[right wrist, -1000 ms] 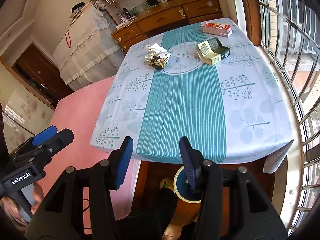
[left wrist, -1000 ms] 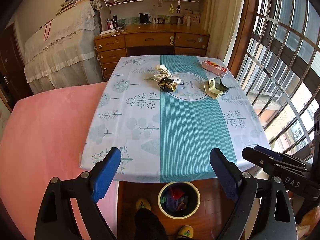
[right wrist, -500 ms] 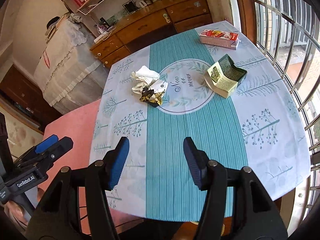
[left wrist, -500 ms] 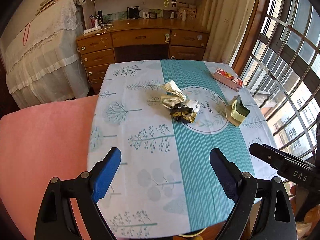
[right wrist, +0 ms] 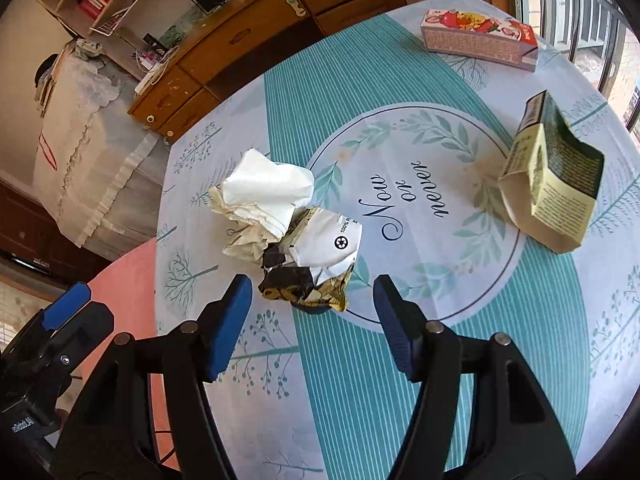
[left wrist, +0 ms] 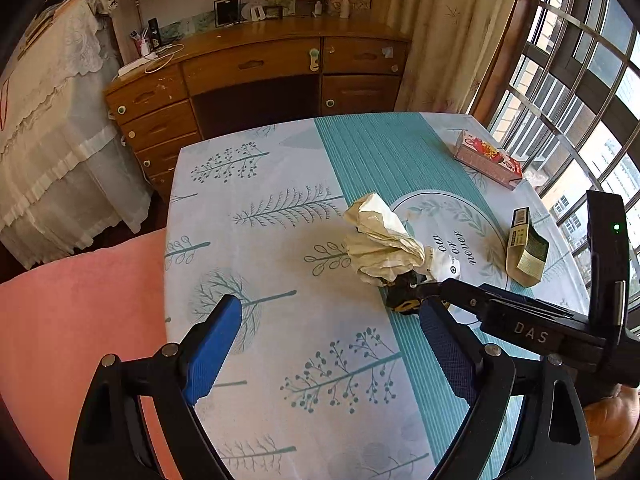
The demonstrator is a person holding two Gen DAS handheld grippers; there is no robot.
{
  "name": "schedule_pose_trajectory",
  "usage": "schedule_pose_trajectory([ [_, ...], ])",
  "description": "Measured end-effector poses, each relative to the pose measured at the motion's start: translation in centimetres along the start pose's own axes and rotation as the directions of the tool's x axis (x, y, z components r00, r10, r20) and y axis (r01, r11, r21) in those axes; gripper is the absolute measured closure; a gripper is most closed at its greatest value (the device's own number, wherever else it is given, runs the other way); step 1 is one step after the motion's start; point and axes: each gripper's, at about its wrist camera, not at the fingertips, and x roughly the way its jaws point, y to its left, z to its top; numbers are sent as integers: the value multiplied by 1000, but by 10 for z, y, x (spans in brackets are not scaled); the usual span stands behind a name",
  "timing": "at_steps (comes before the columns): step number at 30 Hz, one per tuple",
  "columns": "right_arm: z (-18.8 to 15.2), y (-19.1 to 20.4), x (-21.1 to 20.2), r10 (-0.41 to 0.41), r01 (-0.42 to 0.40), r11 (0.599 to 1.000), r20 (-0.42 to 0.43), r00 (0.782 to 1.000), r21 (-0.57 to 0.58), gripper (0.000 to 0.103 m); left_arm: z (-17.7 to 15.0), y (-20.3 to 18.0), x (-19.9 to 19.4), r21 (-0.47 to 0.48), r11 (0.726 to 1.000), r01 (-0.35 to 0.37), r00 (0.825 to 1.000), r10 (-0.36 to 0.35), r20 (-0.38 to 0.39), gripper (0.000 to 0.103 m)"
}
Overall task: Collect trash
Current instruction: 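Grasp the foil wrapper with the right gripper while the left grasps the white tissue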
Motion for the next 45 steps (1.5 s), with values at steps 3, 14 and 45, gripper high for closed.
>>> schedule_pose_trajectory([
  [3, 6, -4, 26, -11, 11, 1000, -22, 1000, 10, 43, 8, 1, 20, 13, 1000, 8, 1000, -8, -16, 11],
  [14, 14, 1, 57, 40, -41, 998, -25, 999, -38, 63, 18, -6, 55, 27, 998, 50, 997, -48, -64, 11],
  [45, -17, -54, -2, -36, 31, 997, 66, 997, 76, 69, 40, -55, 179, -3, 997, 73, 964, -71, -257, 20],
])
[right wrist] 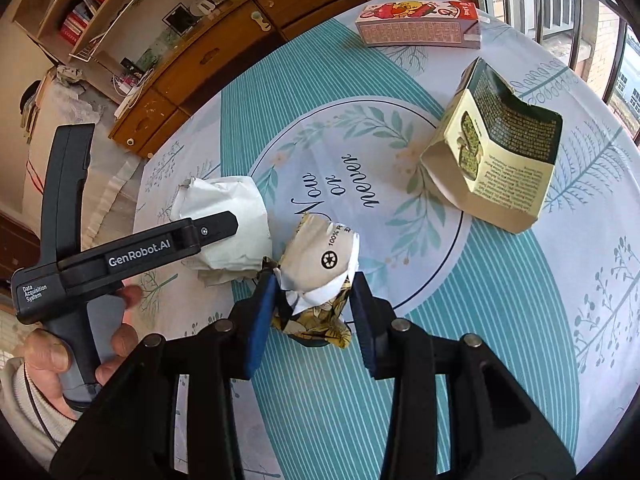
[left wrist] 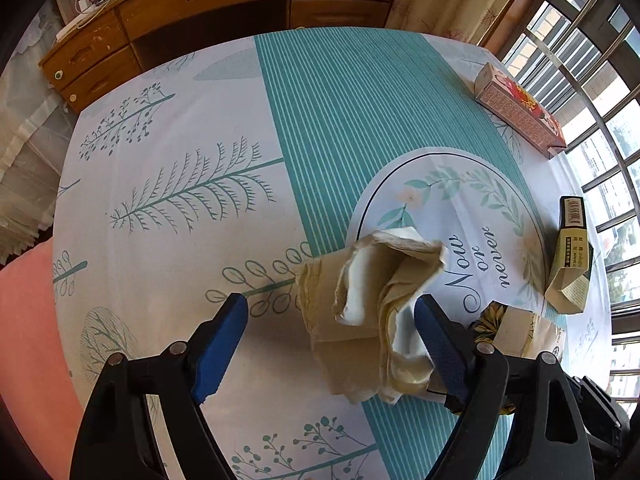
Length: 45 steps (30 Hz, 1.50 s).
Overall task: Collect trash
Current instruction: 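Grasp the foil wrapper with the right gripper while the left grasps the white tissue, then carry wrapper and tissue over the bin and open both grippers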
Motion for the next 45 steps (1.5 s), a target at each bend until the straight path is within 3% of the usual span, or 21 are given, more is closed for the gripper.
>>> schedule_pose_trajectory([
  [6, -1, 0, 2, 5, -5, 1000, 6, 1000, 11, 69, -1, -1, 15, -16, 999, 49, 998, -50, -41, 29],
  [7, -1, 0, 1, 6, -7, 1000, 7, 1000, 13, 69, -1, -3, 15, -9, 999, 46, 998, -46, -30, 42],
  [8, -2, -1, 1, 8, -8, 1000, 7, 1000, 14, 69, 0, -6, 14, 3, 999, 49, 998, -48, -26, 48],
  [14, -3, -7, -1, 26, -26, 999, 8, 1000, 24, 69, -1, -11, 5, 20, 999, 44, 999, -44, 8, 60],
  [26, -9, -3, -36, 86, -85, 996, 23, 996, -18, 70, -35, -22, -67, 35, 999, -8, 994, 4, 113, 66],
  [34, -31, -5, -101, 165, -163, 980, 10, 986, -112, 70, -108, -40, -150, -18, 999, -49, 981, 51, 188, 66],
  [45, -96, -46, -225, 272, -275, 909, -53, 961, -314, 70, -264, -127, -249, -173, 976, -134, 938, 181, 297, 66],
])
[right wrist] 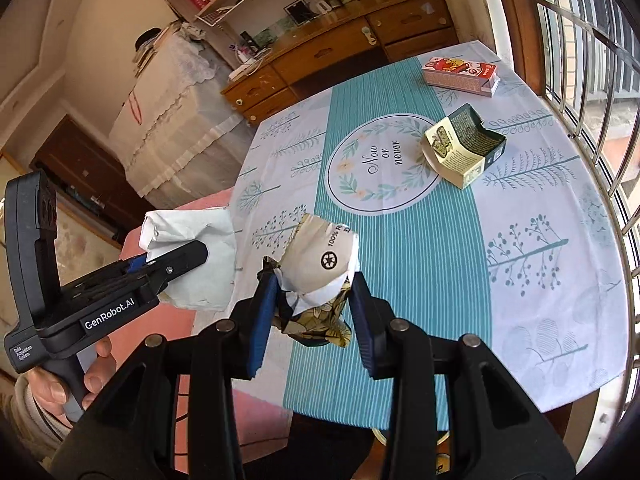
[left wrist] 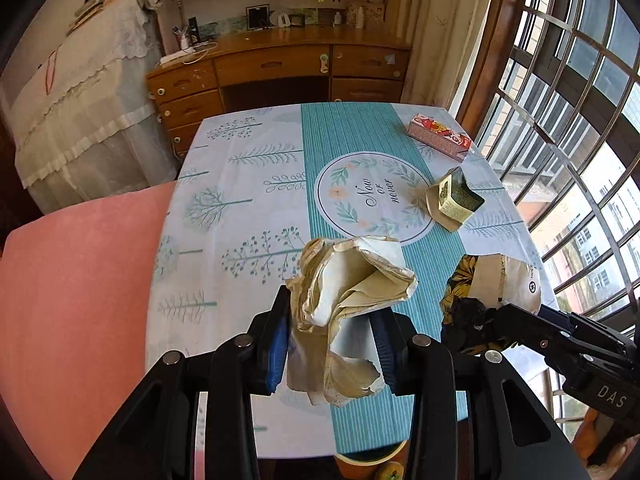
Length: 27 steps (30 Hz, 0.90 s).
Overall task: Collect trash
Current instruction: 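Carry wrapper and tissue over the bin and open both grippers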
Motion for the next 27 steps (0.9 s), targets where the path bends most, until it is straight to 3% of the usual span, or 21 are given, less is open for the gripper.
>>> schedule_pose_trajectory([
  [7, -68, 1, -74, 44, -48, 995, -48, 998, -88, 70, -95, -38, -74, -91, 995, -38, 999, 38, 1, 66],
  [14, -140, -6, -106, 55, -62, 996, -111, 992, -59, 70, -165, -68, -106, -40, 997, -66, 996, 63, -66, 66],
  [18, -172, -14, -106, 48, -50, 999, -140, 989, -11, 70, -196, -76, -104, -1, 998, -67, 991, 66, -112, 66],
  [27, -232, -28, -70, -29, 49, 994, -206, 978, 93, 70, -250, -60, -50, 36, 999, -8, 973, 16, -230, 66],
])
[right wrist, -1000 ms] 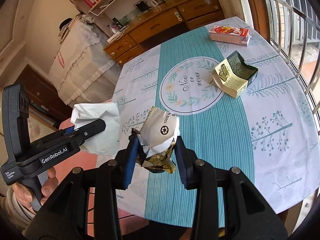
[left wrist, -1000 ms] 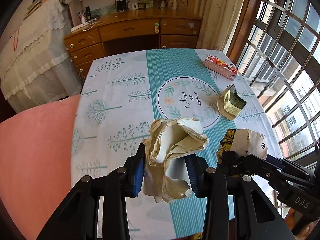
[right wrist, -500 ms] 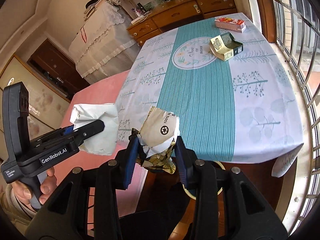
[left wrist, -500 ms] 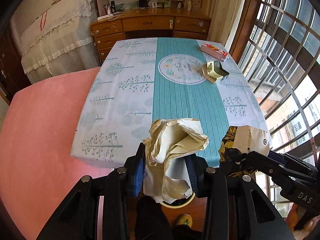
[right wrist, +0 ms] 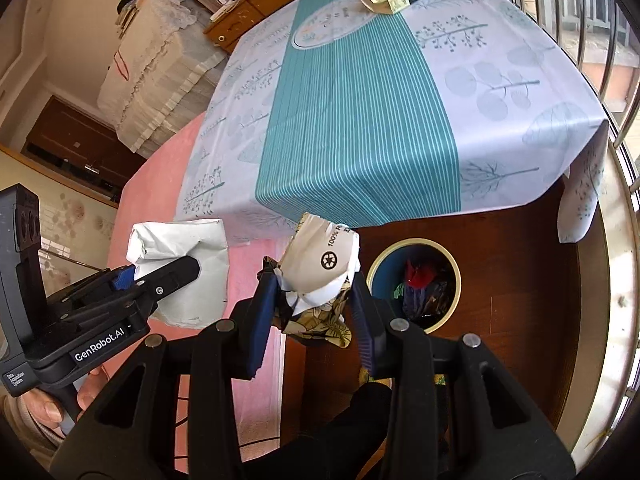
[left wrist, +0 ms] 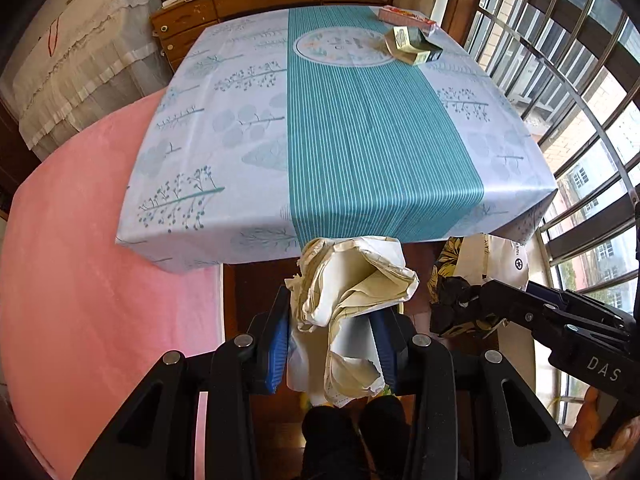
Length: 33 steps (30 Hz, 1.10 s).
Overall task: Collect trash
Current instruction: 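Carry wrapper and tissue over the bin and open both grippers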
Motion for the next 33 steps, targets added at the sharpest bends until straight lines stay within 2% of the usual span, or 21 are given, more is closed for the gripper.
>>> schedule_pose_trajectory([
  [9, -37, -38, 82, -111, 114, 989, -27, 993, 100, 69, -22, 3, 119, 55, 996, 66, 995, -61, -80, 66],
  [13, -52, -67, 132, -166, 170, 981, -51, 985, 98, 69, -33, 5, 188, 17, 994, 112, 989, -110, -101, 65],
  [17, -64, -99, 186, -209, 215, 972, -65, 976, 94, 69, -46, 14, 263, -47, 988, 150, 974, -156, -166, 64],
  [21, -73, -131, 237, -224, 233, 965, -84, 971, 120, 69, -58, 22, 326, -81, 986, 146, 964, -160, -213, 63],
  [27, -82, -163, 292, -236, 250, 959, -111, 965, 135, 67, -66, 23, 385, -47, 989, 138, 964, -145, -224, 59],
  [30, -87, -176, 307, -235, 252, 957, -127, 964, 144, 66, -64, 23, 404, -40, 989, 144, 961, -149, -231, 46],
  [32, -86, -185, 316, -236, 257, 953, -142, 961, 157, 64, -65, 21, 411, -34, 989, 141, 966, -145, -216, 18],
  [33, -87, -188, 320, -235, 259, 952, -151, 960, 165, 56, -64, 22, 414, -29, 990, 139, 968, -142, -206, 12],
])
